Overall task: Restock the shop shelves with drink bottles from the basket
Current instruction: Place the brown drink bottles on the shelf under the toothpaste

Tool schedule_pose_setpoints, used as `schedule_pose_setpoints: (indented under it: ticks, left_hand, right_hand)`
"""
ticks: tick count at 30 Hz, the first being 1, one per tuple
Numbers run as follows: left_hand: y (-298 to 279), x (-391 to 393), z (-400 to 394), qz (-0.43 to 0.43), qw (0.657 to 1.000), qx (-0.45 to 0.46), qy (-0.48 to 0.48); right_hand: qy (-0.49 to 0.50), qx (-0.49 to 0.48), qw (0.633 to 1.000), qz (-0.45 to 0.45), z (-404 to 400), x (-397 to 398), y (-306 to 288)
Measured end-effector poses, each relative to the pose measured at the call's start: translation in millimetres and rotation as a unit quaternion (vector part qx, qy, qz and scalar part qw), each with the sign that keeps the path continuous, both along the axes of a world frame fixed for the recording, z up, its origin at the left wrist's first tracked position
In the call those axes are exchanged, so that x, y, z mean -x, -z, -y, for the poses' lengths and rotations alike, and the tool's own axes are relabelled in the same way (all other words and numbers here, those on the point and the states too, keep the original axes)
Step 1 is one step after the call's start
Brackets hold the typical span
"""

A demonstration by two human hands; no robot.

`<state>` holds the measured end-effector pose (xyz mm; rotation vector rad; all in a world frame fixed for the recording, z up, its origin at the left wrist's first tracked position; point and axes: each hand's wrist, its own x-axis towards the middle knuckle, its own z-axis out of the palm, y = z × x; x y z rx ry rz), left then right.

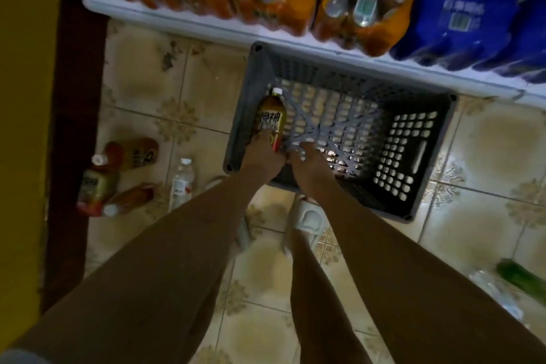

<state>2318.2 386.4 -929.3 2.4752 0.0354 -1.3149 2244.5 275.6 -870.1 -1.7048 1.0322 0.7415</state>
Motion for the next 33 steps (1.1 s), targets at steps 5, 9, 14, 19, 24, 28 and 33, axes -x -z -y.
schedule_pose_setpoints:
  ticks: [5,9,14,19,24,28,33]
  left_hand:
    - [57,-11,18,-0.012,0.999,-0.033,-0.003]
    - [107,-9,18,-0.020,0.993,-0.055,-0.100]
    - [135,-5,11,-0.005,0.981,-0.061,-0.184]
    - [118,2,17,-0.175,0.959,0.010,-0.223]
    - [119,2,24,-0.208,0.923,0.043,-0.320]
    - [130,-9,25,-0.205,0.893,0.053,-0.398]
    - [136,-20,26,-0.216,0.876,0.081,-0.423]
  right_hand:
    - [0.006,-0.048,0.998,-0.047,-8,10,112]
    - [0.032,-0.057,0.998,-0.025,-12,5,169]
    - [0.107,-0.075,0.991,-0.022,-2,-4,192]
    - [0.073,-0.031,0.997,-0.020,6,-1,191]
    - [-0.129,0.079,0.987,-0.057,23,-9,184]
    - [-0.205,0.111,0.972,-0.041,13,-25,200]
    - [-0.168,0.159,0.972,-0.037,-3,-34,223]
